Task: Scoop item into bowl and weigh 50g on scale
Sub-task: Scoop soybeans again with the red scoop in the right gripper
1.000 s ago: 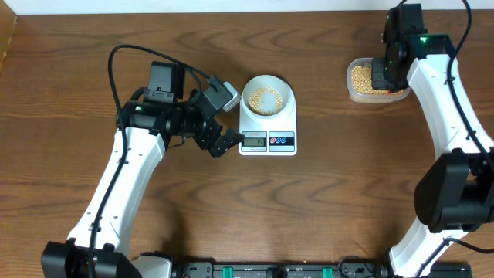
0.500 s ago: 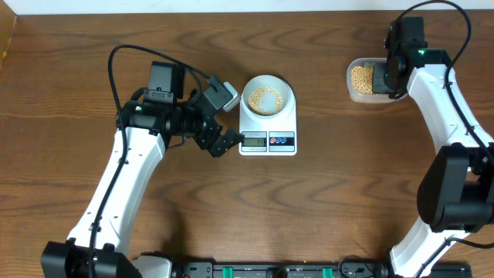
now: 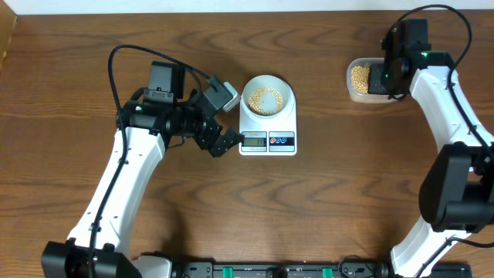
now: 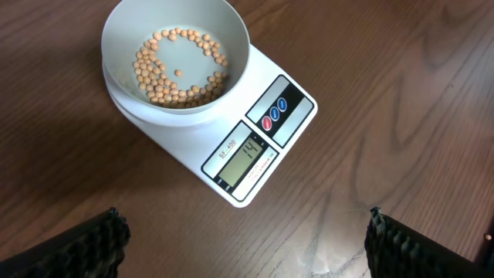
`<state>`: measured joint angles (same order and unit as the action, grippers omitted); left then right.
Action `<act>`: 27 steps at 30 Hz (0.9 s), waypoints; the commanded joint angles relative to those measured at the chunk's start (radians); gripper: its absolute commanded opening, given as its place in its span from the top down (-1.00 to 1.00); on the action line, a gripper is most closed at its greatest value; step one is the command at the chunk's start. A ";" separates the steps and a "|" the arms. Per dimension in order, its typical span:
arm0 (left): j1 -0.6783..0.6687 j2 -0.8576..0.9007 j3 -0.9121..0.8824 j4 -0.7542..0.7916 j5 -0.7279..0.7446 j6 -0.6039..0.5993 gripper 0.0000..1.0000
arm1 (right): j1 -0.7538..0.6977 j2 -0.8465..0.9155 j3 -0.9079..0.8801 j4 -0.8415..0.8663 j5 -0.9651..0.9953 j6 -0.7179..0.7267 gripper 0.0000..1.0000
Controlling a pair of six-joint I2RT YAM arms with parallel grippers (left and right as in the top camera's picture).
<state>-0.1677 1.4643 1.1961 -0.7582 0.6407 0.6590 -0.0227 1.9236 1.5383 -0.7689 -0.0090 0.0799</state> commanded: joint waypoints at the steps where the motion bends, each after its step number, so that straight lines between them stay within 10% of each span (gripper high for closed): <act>1: -0.002 0.000 -0.009 -0.002 -0.005 0.014 -1.00 | -0.041 0.006 -0.010 0.003 -0.136 0.009 0.97; 27: -0.002 0.000 -0.009 -0.002 -0.005 0.014 -1.00 | -0.175 0.070 -0.016 0.000 -0.470 -0.044 0.97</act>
<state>-0.1677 1.4643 1.1961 -0.7582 0.6407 0.6590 -0.1909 1.9503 1.5349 -0.7673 -0.4091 0.0593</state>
